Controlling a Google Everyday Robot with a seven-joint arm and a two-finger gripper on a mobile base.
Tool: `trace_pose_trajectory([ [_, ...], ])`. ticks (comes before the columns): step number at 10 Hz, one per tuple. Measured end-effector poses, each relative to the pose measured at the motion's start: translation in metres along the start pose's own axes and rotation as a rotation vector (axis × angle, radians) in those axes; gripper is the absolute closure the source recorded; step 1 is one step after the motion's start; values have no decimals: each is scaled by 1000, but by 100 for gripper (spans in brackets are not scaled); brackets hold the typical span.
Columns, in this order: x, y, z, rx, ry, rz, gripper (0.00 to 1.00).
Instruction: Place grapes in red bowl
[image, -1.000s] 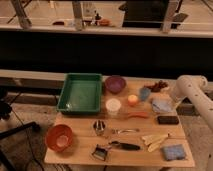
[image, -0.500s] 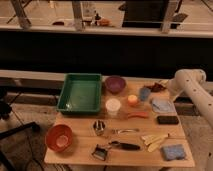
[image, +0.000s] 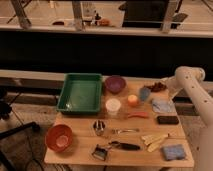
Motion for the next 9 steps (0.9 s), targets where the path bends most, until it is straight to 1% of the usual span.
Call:
trace_pose_trajectory([
  [2, -3, -11, 8, 5, -18, -22, 20],
  [6, -1, -17, 23, -2, -45, -63, 20],
  [9, 2, -21, 31, 2, -46, -68, 20],
])
